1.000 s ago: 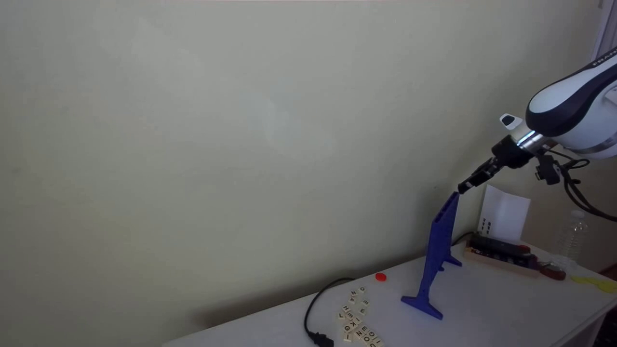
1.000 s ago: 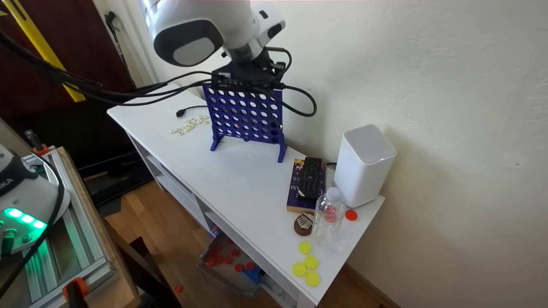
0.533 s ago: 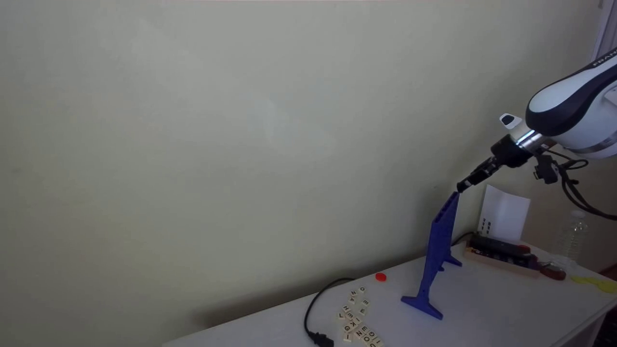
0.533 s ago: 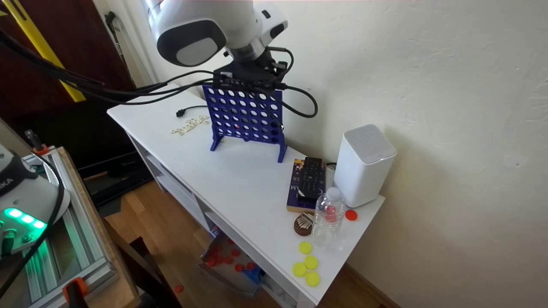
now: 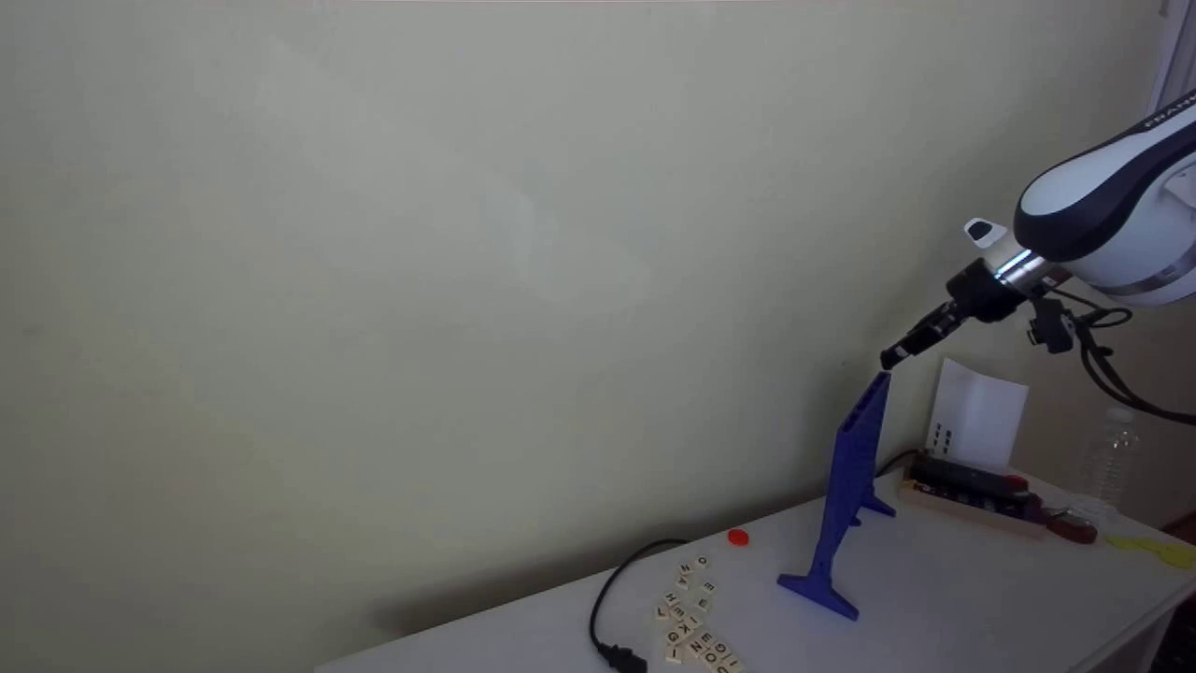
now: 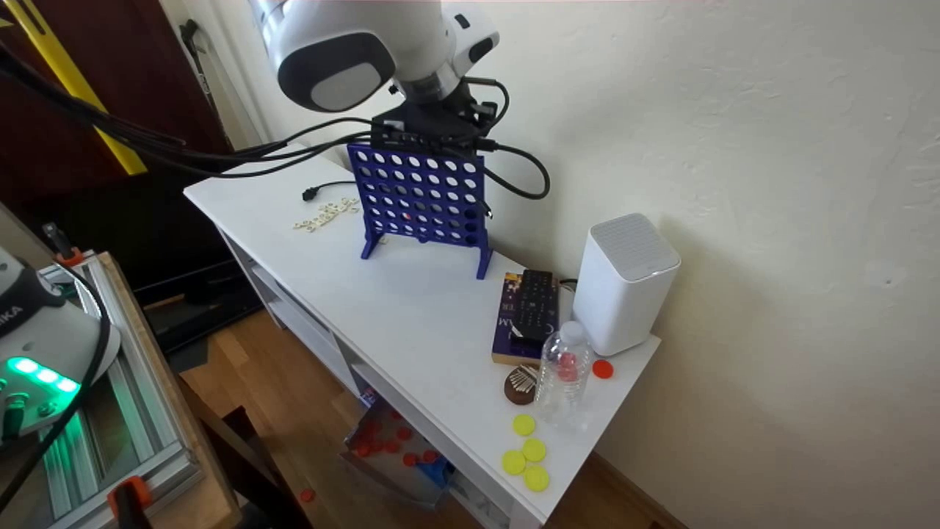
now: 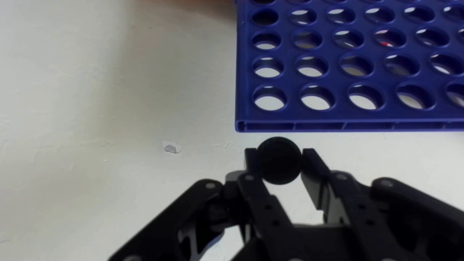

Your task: Pick up the dark blue circle and put it in the blue object

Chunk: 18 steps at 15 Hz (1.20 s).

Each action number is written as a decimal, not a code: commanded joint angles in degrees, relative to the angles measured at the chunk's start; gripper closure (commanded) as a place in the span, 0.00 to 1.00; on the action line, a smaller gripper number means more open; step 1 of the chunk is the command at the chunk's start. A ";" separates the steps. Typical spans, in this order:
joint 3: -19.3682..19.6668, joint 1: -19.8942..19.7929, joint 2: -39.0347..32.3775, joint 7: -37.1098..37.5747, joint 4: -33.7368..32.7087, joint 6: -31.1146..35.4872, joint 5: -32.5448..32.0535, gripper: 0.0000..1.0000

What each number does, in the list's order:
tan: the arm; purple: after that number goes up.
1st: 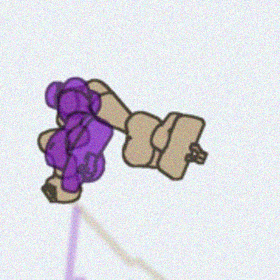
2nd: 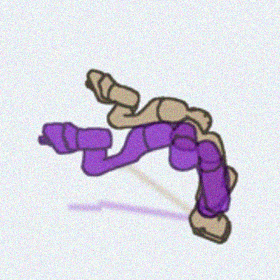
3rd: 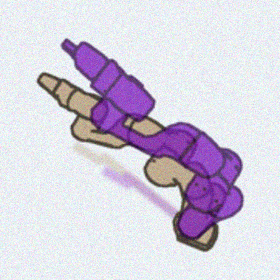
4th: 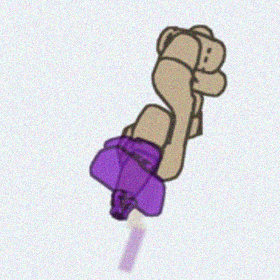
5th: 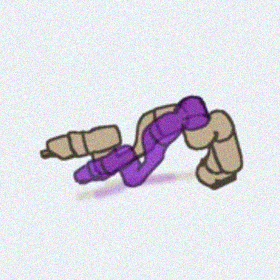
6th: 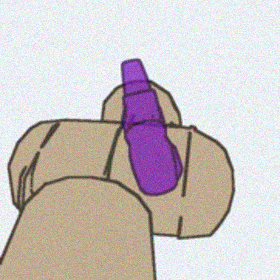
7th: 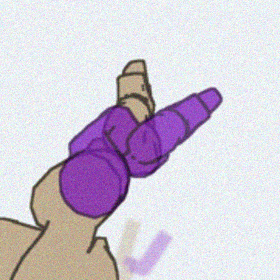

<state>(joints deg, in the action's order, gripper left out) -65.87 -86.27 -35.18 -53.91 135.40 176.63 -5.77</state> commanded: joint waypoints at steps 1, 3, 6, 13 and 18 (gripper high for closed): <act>1.21 1.55 -0.98 2.00 -1.92 -2.09 -2.31 0.91; 1.84 2.44 -0.76 1.96 -2.39 -2.70 -2.08 0.91; 2.62 3.40 -0.74 1.79 -3.05 -3.24 -1.75 0.91; 4.99 5.59 -1.19 1.36 -4.46 -3.19 -1.66 0.91; 5.22 6.11 -1.80 1.03 -4.71 -2.90 -1.62 0.91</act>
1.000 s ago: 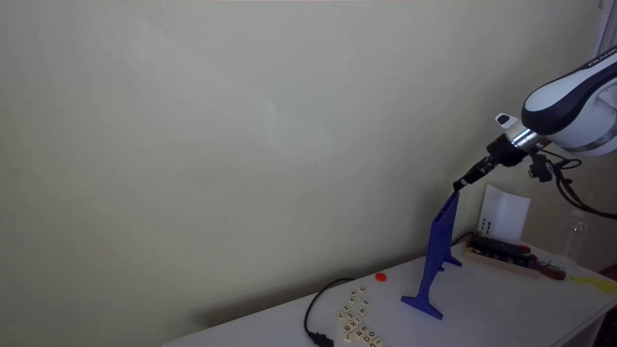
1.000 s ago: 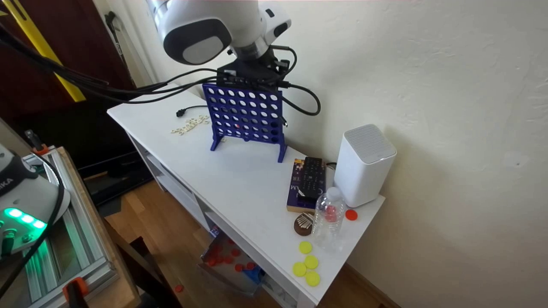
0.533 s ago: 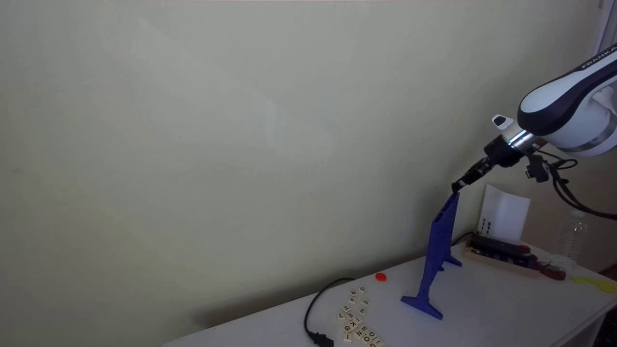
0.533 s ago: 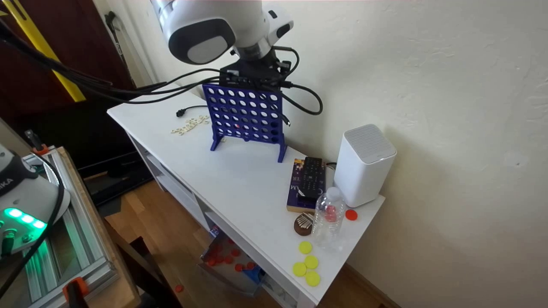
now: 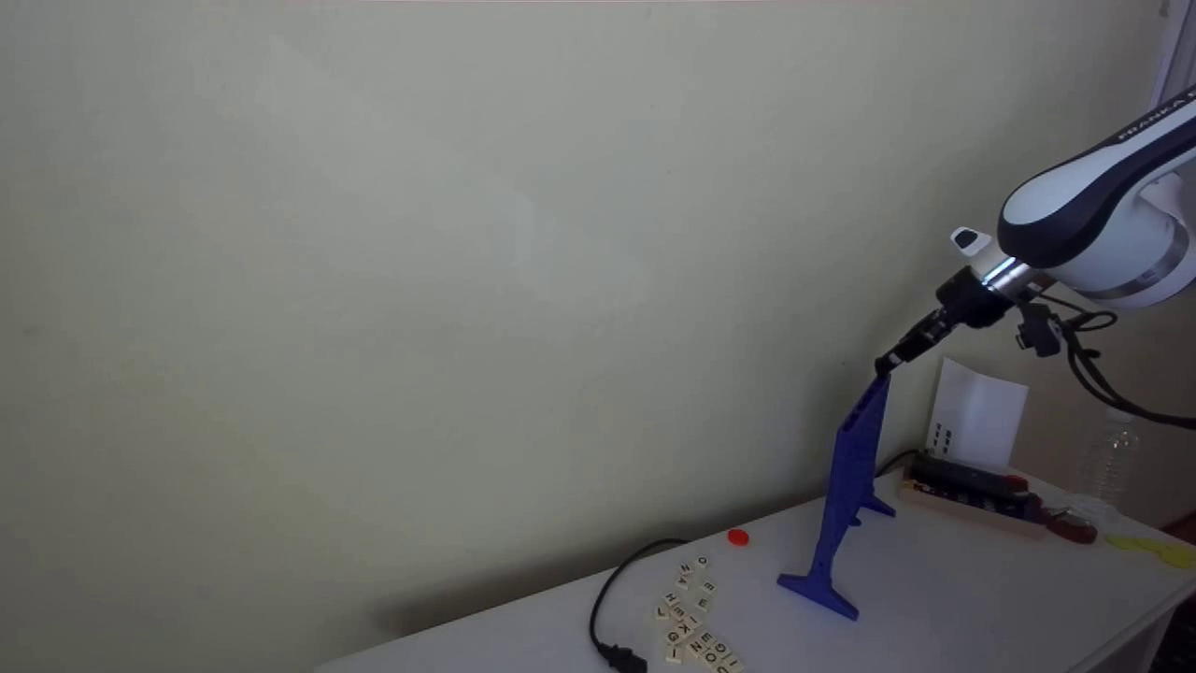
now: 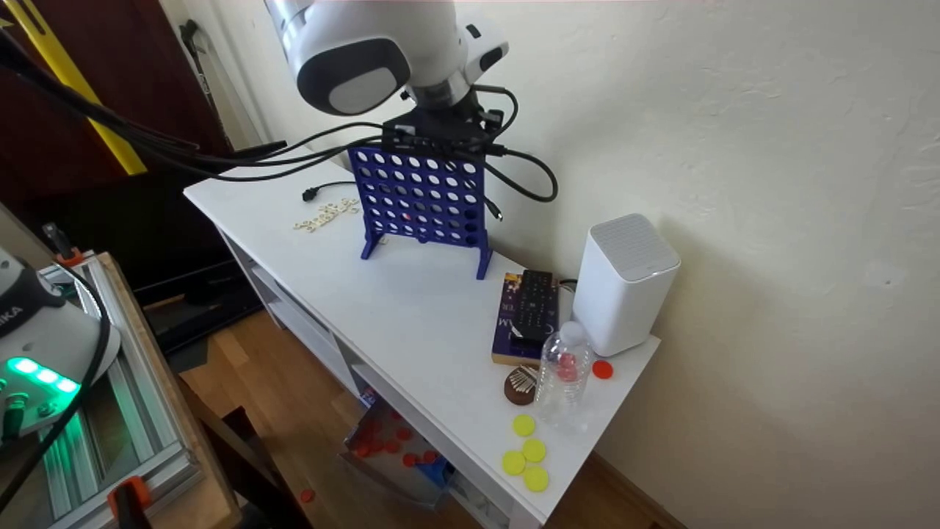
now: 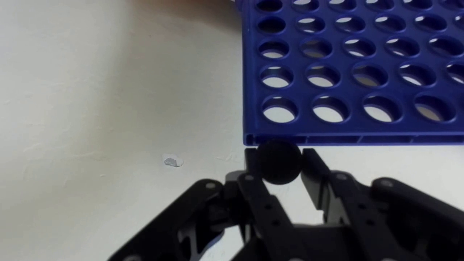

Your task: Pick up the dark blue circle and put it in the blue object

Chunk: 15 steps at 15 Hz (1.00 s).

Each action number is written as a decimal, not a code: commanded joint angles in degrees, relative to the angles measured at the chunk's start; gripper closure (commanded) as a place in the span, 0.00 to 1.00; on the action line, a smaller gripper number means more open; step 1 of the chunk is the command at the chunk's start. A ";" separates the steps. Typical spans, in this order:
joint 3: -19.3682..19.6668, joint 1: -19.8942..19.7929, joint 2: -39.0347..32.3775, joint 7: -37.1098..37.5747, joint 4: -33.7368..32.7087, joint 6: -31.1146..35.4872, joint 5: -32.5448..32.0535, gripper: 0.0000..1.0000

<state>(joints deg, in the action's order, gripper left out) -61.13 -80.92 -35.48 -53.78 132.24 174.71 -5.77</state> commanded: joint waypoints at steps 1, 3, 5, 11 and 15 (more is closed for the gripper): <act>0.46 0.82 -1.63 0.86 -1.61 -0.99 -1.65 0.91; 0.63 1.07 -1.74 0.84 -1.72 -1.00 -1.71 0.91; 0.87 1.34 -1.74 0.83 -1.86 -1.03 -1.76 0.91; 0.60 0.59 -1.23 0.58 -0.78 -1.25 -1.71 0.91; 0.59 0.10 -0.73 0.55 0.29 -0.70 -1.80 0.91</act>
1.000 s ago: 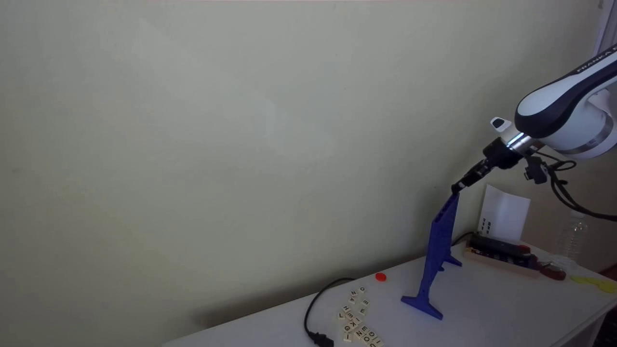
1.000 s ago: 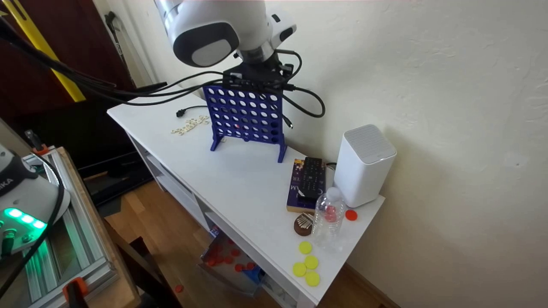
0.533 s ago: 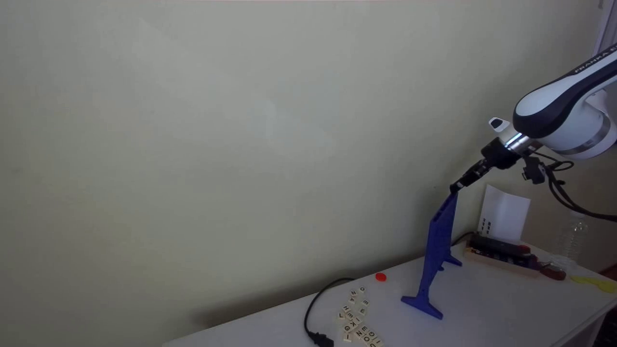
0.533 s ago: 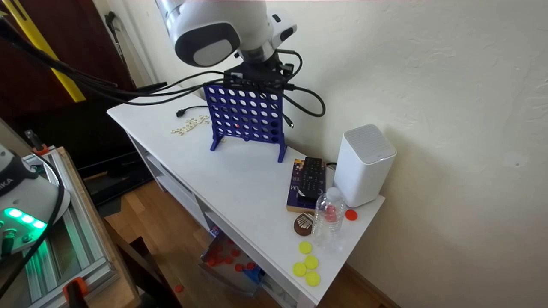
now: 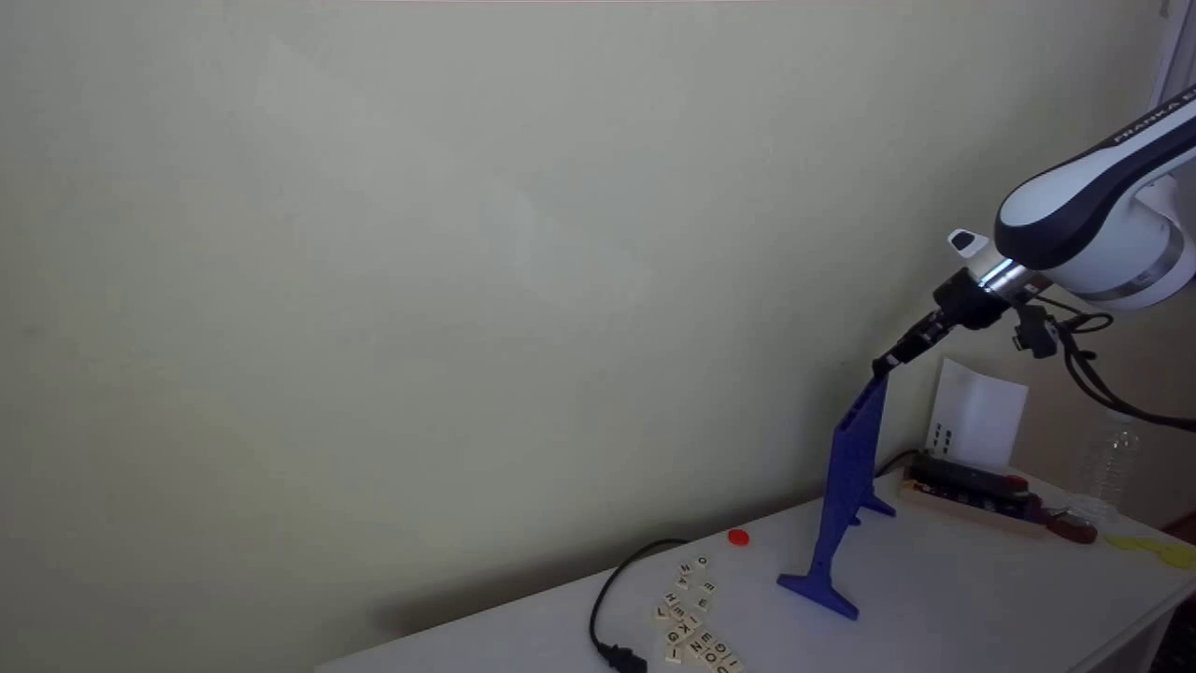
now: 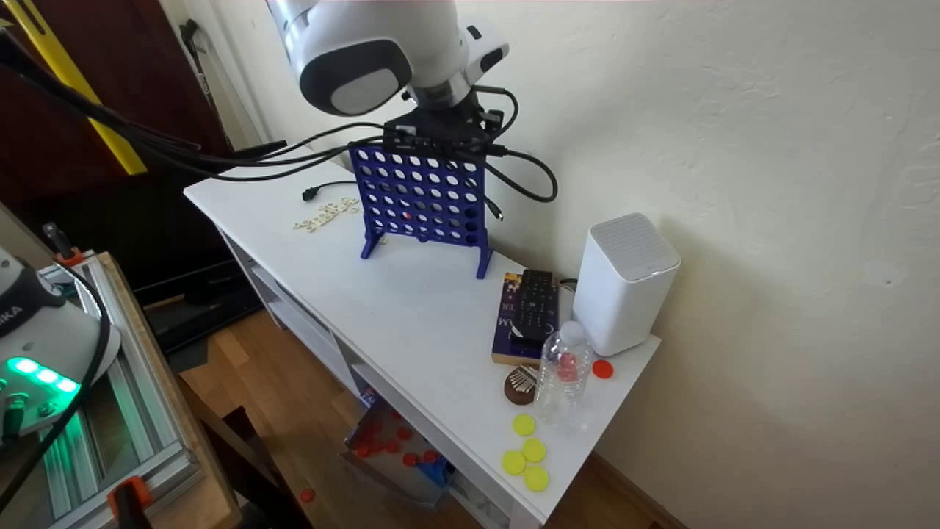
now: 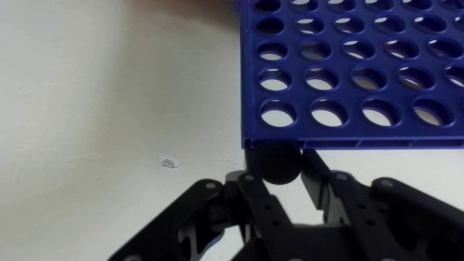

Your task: Pick up the dark blue circle and put it in the blue object

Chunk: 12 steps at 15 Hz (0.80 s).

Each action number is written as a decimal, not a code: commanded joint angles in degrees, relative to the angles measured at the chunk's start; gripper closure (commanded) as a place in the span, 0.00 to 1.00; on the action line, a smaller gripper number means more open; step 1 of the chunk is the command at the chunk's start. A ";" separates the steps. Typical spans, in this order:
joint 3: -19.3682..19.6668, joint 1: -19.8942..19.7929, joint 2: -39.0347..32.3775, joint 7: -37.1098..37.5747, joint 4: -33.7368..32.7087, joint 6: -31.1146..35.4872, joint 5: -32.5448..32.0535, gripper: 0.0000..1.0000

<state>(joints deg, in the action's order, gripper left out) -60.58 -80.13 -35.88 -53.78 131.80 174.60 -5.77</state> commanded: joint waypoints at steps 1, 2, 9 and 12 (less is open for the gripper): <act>0.09 -0.69 -0.34 0.34 0.87 -0.39 -1.97 0.91; 0.13 -0.71 -0.32 0.15 1.03 -0.39 -2.09 0.91; 1.20 0.03 0.71 -0.68 1.78 -0.95 -3.61 0.91; 1.62 0.26 1.06 -0.64 1.95 -1.00 -4.16 0.91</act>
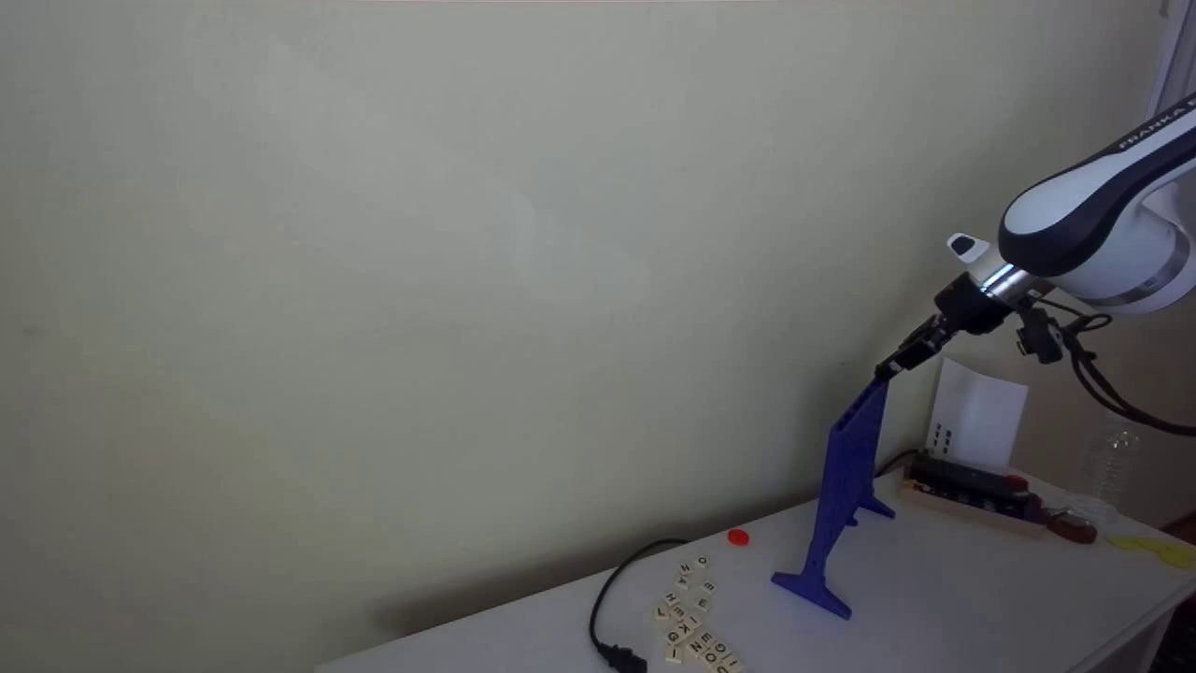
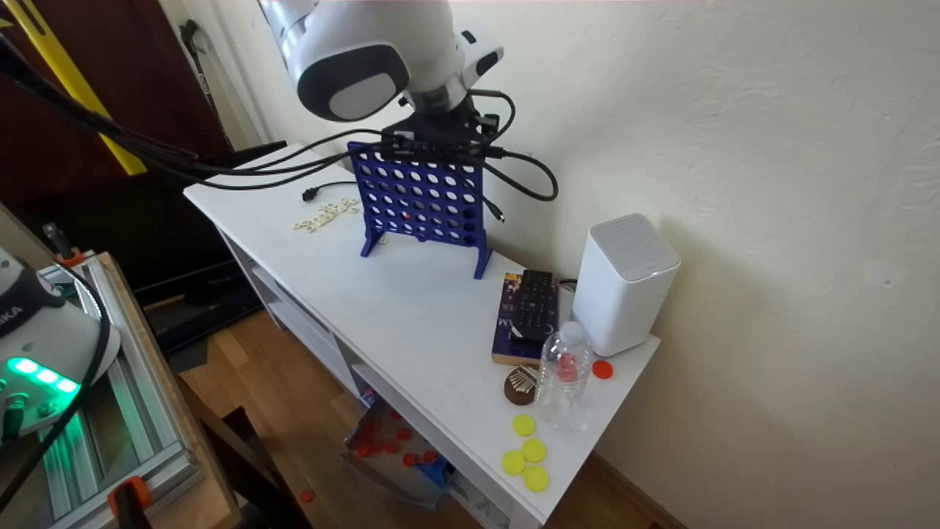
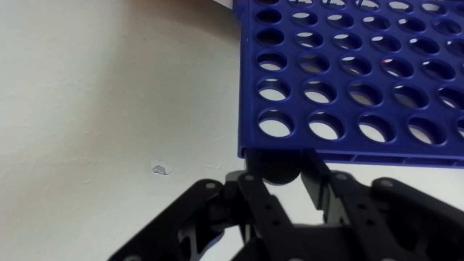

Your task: Pick up the dark blue circle and put it in the blue object

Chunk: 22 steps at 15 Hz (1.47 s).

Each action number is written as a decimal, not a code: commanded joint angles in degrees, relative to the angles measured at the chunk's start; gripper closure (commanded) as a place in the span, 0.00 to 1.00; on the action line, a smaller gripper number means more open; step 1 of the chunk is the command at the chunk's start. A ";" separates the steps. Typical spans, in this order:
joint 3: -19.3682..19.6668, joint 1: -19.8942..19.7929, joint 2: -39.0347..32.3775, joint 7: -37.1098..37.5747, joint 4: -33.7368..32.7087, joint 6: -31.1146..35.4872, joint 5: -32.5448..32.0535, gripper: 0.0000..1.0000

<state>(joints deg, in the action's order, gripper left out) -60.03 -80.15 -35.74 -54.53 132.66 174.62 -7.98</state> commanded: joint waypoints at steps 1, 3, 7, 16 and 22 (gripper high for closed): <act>1.11 0.33 1.02 0.18 1.07 -1.05 -1.97 0.91; 1.12 0.32 1.13 0.21 1.17 -0.91 -2.01 0.91; 0.52 -0.28 1.01 0.08 1.38 -0.66 -2.04 0.40; -0.19 -1.13 0.82 -0.28 2.69 -0.03 -2.03 0.00; -4.68 -6.52 0.77 -0.34 4.33 1.26 -1.83 0.00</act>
<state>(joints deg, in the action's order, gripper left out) -61.82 -82.57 -35.59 -55.04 135.01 174.90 -8.32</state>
